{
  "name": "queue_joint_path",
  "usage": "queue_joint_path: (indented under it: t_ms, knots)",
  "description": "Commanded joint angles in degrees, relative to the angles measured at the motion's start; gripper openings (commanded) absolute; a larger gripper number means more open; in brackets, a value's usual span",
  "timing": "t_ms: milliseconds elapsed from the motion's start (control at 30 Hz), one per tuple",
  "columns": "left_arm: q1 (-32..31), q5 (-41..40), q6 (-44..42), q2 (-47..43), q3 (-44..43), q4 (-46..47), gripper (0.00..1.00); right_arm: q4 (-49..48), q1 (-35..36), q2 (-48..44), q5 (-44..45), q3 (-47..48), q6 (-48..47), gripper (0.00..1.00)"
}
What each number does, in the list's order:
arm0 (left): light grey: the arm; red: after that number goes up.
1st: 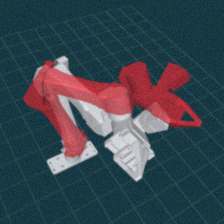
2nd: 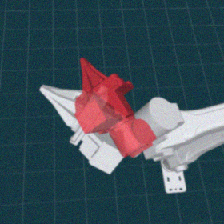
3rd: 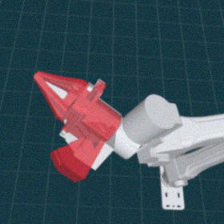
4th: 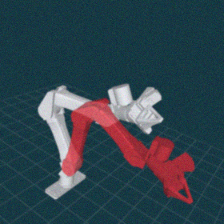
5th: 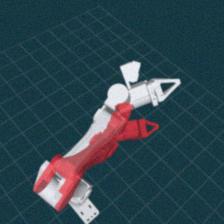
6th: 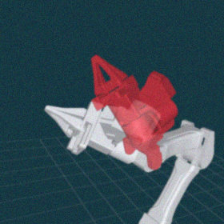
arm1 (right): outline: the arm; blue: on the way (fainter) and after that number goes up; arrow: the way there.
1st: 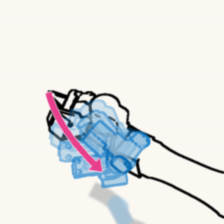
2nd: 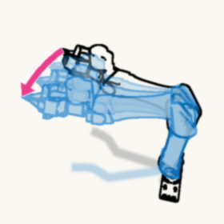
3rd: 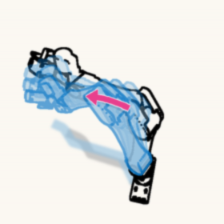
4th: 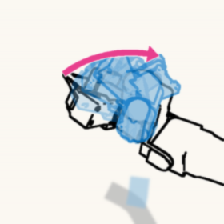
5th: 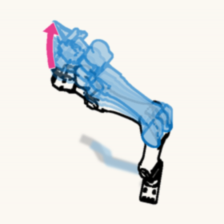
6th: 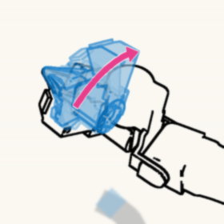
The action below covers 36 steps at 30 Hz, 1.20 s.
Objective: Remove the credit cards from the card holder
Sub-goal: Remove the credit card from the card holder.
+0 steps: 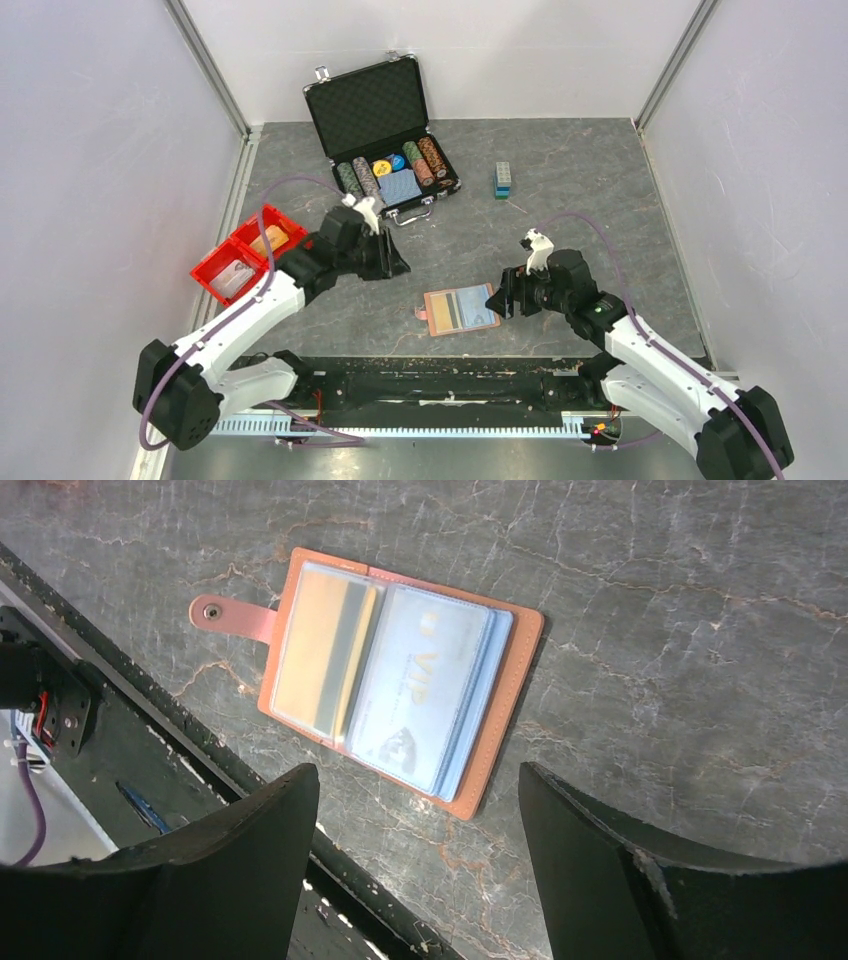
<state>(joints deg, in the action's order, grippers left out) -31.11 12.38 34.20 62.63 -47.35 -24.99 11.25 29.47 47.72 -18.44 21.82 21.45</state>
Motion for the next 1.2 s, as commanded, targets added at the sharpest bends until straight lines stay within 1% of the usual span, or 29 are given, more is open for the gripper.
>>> queue_joint_path:
  t_ms: [0, 167, 233, 333, 467, 633, 833, 967, 1067, 1167]
  knots:
    - [-6.0, -1.2, 6.0, -0.2, 5.8, 6.0, 0.43, -2.1, 2.7, -1.3, 3.0, -0.3, 0.2, 0.76]
    - [-10.8, -1.9, 9.5, 4.2, 10.5, 13.0, 0.45, -3.5, 7.6, 0.6, 8.6, 0.8, 4.5, 0.74]
    - [-12.4, -2.4, 10.6, 6.1, 11.5, 16.3, 0.46, -3.2, 9.2, 2.8, 9.0, 1.8, 6.1, 0.75]
    - [-14.2, -3.8, 10.0, 9.7, 11.5, 18.0, 0.47, -2.6, 11.3, 4.1, 11.0, 3.3, 6.9, 0.77]
    - [-15.4, -3.5, 9.3, 15.0, 11.2, 20.1, 0.48, -3.4, 11.9, 4.3, 11.2, 3.2, 7.2, 0.77]
    - [-17.4, -6.6, 9.4, 17.7, 11.2, 20.1, 0.48, -3.7, 12.2, 4.5, 11.1, 3.0, 7.3, 0.77]
    - [-18.3, -8.9, 9.1, 18.5, 11.6, 19.6, 0.48, -4.2, 12.4, 5.0, 11.2, 3.0, 7.0, 0.78]
    - [-18.4, -8.6, 9.2, 19.3, 11.9, 20.8, 0.48, -4.8, 12.5, 5.1, 11.0, 2.9, 7.1, 0.78]
    - [-18.5, -8.9, 10.0, 16.1, 12.3, 20.5, 0.48, -4.7, 12.6, 5.1, 10.9, 3.2, 6.9, 0.78]
    - [-18.5, -11.5, 9.5, 11.4, 11.3, 17.1, 0.49, -4.6, 12.7, 4.8, 10.9, 3.5, 6.9, 0.78]
